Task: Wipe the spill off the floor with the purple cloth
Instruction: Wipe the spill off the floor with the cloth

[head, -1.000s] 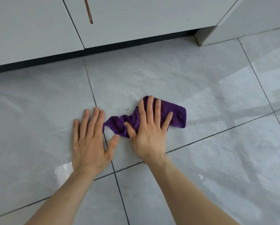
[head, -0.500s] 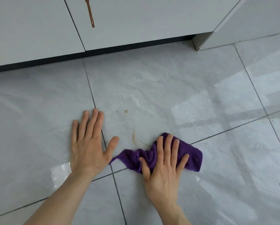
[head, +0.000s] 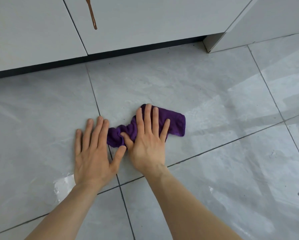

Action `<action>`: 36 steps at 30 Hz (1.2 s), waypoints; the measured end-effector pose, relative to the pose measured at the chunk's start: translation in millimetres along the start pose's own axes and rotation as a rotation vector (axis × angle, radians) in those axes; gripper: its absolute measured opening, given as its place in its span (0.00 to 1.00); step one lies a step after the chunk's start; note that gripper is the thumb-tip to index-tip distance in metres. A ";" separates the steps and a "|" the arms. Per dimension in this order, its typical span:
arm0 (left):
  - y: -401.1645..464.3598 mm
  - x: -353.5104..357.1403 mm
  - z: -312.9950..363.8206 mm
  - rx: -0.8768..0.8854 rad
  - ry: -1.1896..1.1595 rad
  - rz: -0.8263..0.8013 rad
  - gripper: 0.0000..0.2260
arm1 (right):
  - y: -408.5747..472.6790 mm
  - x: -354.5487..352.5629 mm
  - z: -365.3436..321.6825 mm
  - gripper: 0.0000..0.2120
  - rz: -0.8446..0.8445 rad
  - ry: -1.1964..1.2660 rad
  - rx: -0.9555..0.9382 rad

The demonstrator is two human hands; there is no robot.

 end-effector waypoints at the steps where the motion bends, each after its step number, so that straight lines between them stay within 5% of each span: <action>1: 0.4 -0.4 -0.2 0.002 -0.003 0.001 0.38 | 2.4 -0.4 -1.7 0.39 -0.012 0.005 -0.019; 12: 0.2 1.1 -1.6 0.006 0.013 0.004 0.37 | -112.8 -3.2 27.4 0.21 -0.081 0.280 -0.326; 15: -0.7 0.6 -0.6 0.003 0.015 0.016 0.37 | -106.3 -14.0 27.0 0.25 -0.034 0.274 -0.357; 21: -1.9 0.8 0.2 0.002 0.009 0.026 0.37 | -69.7 -66.8 18.5 0.31 0.237 0.479 -0.078; 26: -1.2 0.6 -0.2 -0.005 0.023 0.009 0.38 | -60.9 -84.5 28.3 0.24 0.035 0.621 0.136; 29: -0.9 0.3 -0.6 -0.008 0.028 0.007 0.38 | -60.7 -87.0 43.6 0.24 0.102 0.463 0.209; 32: -0.8 0.8 -0.3 -0.006 0.029 0.006 0.39 | -67.8 -76.3 44.0 0.37 0.181 0.374 0.195; 36: -0.7 0.6 -0.2 -0.008 0.025 0.013 0.39 | -89.1 -33.7 28.6 0.42 0.062 0.205 0.087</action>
Point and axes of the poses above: each hand's wrist, its own y-axis towards the middle knuckle, its own x-axis out of the palm, z = x × y, the point moved 4 cm from there along y, towards the middle knuckle, and after that the axes turned 15 degrees about y, right-handed, at the moved point
